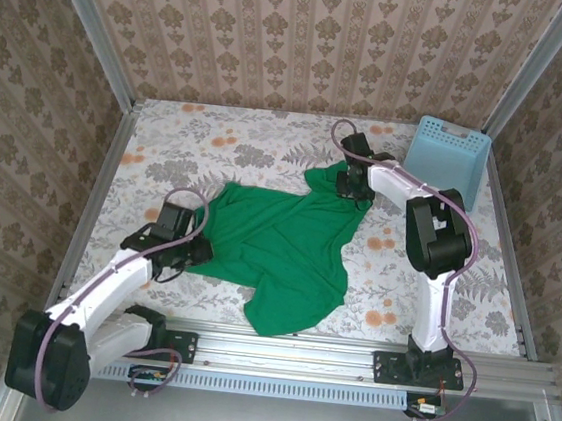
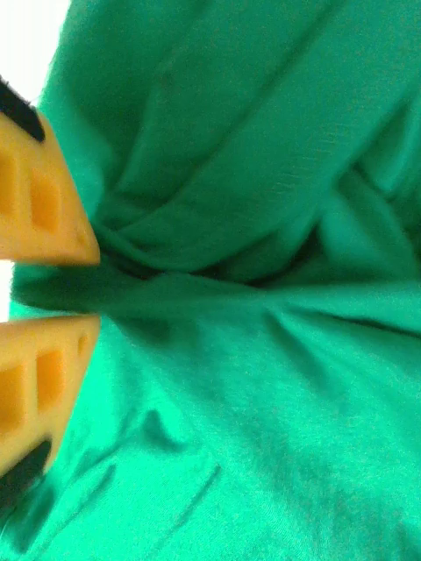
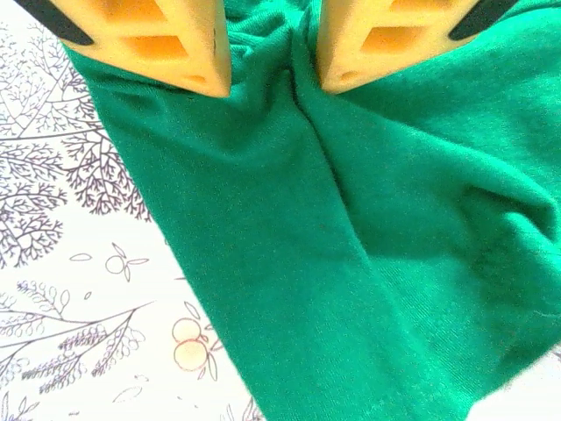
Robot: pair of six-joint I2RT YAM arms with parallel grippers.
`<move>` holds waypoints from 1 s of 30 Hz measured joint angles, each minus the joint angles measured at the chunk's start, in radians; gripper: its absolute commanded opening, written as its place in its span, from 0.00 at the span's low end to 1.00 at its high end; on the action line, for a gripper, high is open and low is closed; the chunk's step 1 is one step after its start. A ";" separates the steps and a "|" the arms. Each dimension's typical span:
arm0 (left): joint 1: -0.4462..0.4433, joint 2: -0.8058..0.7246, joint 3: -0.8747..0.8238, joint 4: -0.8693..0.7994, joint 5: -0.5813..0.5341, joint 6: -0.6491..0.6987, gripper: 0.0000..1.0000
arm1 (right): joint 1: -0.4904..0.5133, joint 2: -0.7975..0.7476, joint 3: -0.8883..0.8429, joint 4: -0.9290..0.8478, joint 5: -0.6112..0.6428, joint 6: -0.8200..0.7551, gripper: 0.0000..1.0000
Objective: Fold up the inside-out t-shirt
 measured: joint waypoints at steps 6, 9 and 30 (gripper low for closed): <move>0.029 0.059 0.141 -0.055 0.001 0.053 0.61 | 0.000 0.002 0.069 -0.002 0.000 -0.003 0.36; 0.056 0.212 0.274 -0.048 -0.014 0.093 0.62 | 0.000 0.009 0.113 -0.003 0.008 -0.003 0.37; 0.118 0.799 0.618 0.027 -0.117 0.214 0.34 | -0.043 0.242 0.404 -0.058 0.010 -0.045 0.53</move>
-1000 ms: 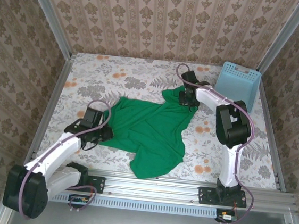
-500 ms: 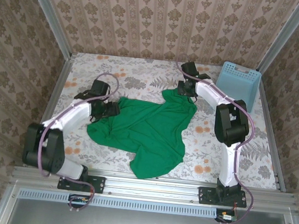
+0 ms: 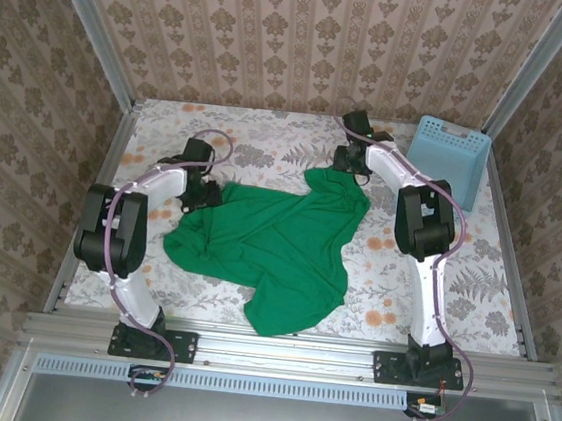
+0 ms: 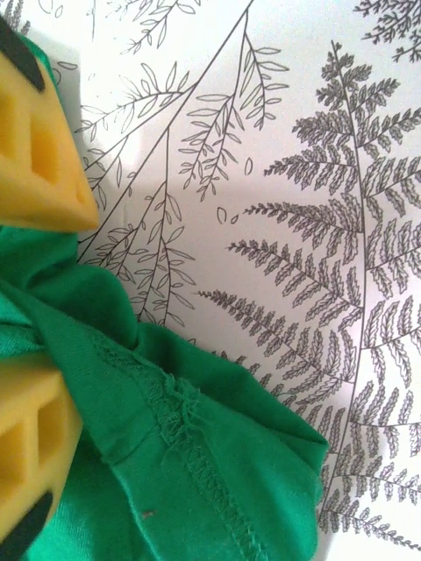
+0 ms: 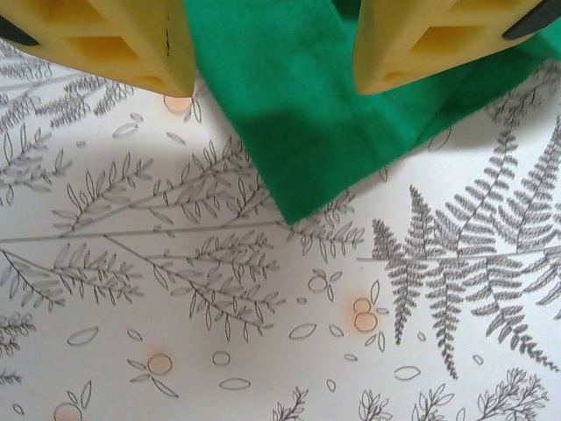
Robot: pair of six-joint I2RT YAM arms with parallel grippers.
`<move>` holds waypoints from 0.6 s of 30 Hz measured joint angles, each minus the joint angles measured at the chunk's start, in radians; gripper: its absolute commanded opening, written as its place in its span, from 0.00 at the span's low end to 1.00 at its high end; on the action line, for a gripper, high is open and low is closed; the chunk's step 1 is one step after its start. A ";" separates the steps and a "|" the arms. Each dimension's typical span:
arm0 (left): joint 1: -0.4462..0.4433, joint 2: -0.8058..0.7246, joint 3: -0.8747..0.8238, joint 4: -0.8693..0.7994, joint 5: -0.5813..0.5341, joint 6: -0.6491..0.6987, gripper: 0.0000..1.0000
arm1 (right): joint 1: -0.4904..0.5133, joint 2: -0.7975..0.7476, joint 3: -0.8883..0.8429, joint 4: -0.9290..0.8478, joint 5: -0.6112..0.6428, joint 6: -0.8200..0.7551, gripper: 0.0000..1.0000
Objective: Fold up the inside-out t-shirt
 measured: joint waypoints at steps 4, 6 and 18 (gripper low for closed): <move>0.015 0.000 0.000 0.012 0.017 0.001 0.29 | -0.003 0.079 0.113 -0.041 -0.002 0.000 0.53; 0.021 -0.002 0.000 0.020 0.028 0.001 0.28 | -0.003 0.124 0.179 -0.069 -0.003 0.000 0.53; 0.114 -0.106 -0.081 0.111 0.166 -0.017 0.08 | -0.006 0.178 0.234 -0.121 -0.022 -0.021 0.00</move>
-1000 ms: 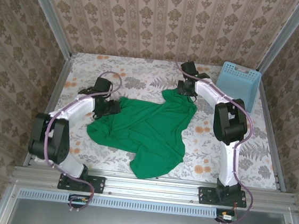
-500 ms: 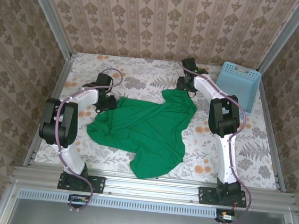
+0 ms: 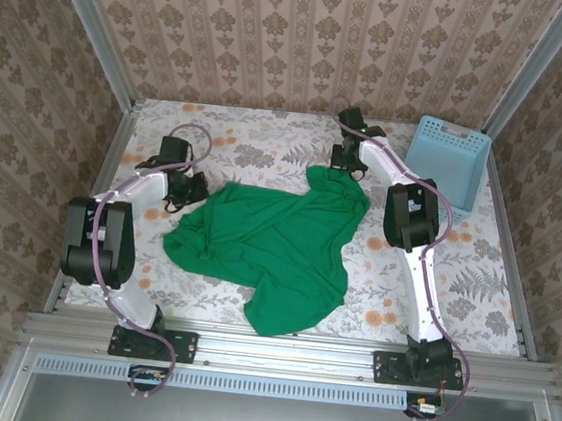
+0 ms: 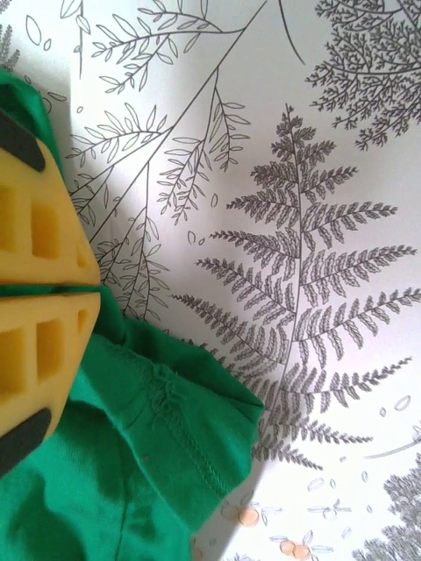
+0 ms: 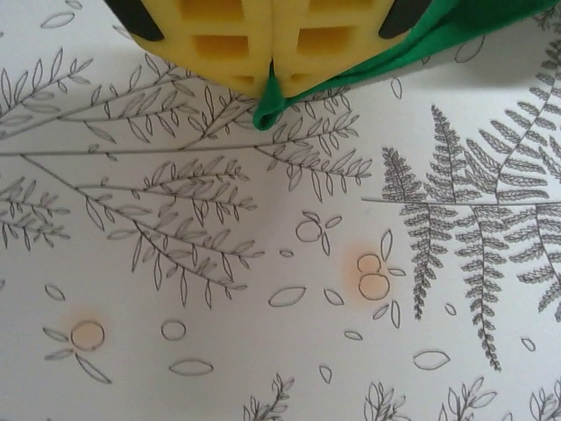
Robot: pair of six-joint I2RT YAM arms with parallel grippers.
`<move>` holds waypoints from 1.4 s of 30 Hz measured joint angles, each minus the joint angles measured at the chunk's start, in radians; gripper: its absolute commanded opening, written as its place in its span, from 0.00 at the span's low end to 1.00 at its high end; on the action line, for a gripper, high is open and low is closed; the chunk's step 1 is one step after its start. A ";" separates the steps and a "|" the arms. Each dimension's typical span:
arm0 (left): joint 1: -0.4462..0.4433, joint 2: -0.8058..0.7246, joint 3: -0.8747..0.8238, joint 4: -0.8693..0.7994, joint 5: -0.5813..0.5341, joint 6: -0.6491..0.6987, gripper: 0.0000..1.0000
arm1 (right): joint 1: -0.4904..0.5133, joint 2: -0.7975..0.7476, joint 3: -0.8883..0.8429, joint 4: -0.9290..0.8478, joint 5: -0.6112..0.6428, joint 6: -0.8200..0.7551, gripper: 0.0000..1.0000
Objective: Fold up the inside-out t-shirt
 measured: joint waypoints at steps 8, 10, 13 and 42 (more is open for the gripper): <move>0.004 -0.032 -0.013 0.053 0.086 0.002 0.29 | 0.000 -0.172 -0.224 0.059 0.000 -0.001 0.00; -0.002 -0.016 -0.009 0.054 0.091 0.008 0.34 | 0.000 -0.194 -0.232 0.076 0.000 -0.001 0.00; -0.019 0.035 0.019 0.053 0.094 0.021 0.37 | 0.000 -0.222 -0.259 0.104 0.000 0.000 0.00; -0.013 0.184 0.164 0.031 0.044 0.069 0.00 | 0.000 -0.424 -0.426 0.163 0.002 0.000 0.00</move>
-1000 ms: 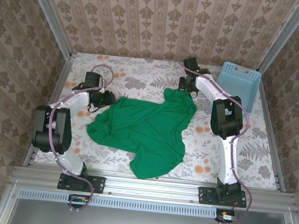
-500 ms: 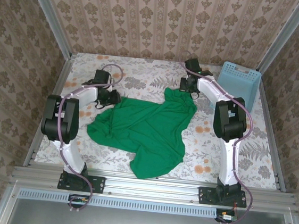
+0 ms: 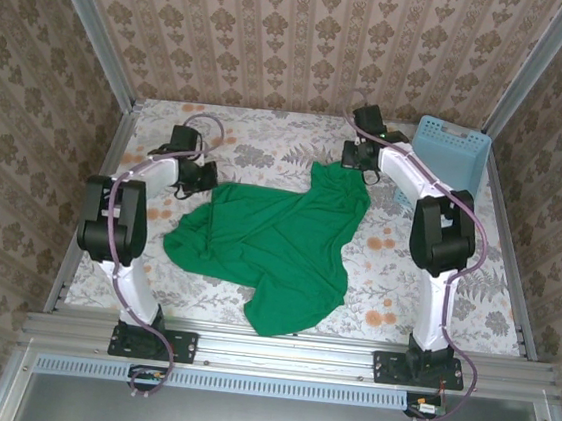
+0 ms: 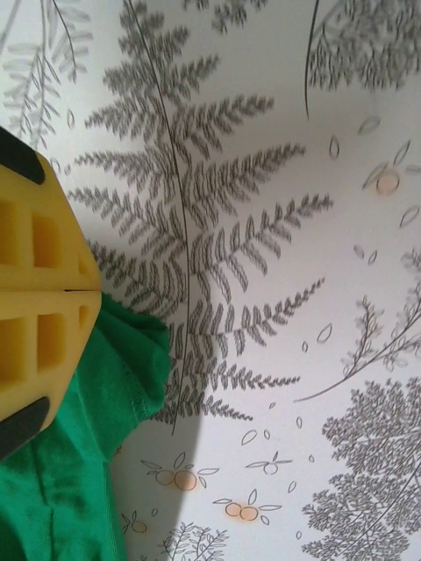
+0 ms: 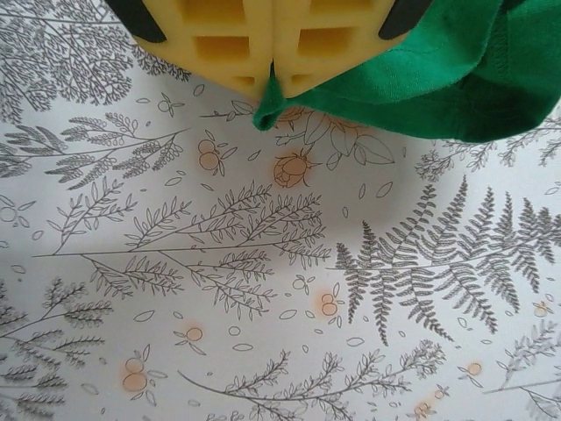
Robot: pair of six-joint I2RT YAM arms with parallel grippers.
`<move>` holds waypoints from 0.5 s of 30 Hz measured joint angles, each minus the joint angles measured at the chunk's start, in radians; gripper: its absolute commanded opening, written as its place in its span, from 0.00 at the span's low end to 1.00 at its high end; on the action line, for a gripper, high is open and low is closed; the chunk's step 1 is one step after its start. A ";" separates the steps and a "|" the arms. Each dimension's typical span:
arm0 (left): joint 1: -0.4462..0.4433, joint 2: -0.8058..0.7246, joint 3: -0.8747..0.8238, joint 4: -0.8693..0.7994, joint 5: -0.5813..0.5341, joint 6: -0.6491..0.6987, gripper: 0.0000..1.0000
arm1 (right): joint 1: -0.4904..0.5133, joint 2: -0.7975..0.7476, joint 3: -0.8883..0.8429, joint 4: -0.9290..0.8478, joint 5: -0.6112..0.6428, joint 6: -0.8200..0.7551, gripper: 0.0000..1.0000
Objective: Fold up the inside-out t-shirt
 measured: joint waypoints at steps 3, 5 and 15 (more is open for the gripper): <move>0.013 -0.042 -0.026 0.007 0.007 -0.011 0.00 | 0.000 -0.038 -0.014 0.002 0.002 0.000 0.00; 0.024 -0.099 -0.064 0.023 0.027 -0.032 0.00 | 0.000 -0.068 -0.031 0.002 0.003 0.000 0.00; 0.251 -0.480 -0.202 0.098 0.154 -0.199 0.00 | -0.003 -0.325 -0.216 0.060 0.022 -0.008 0.00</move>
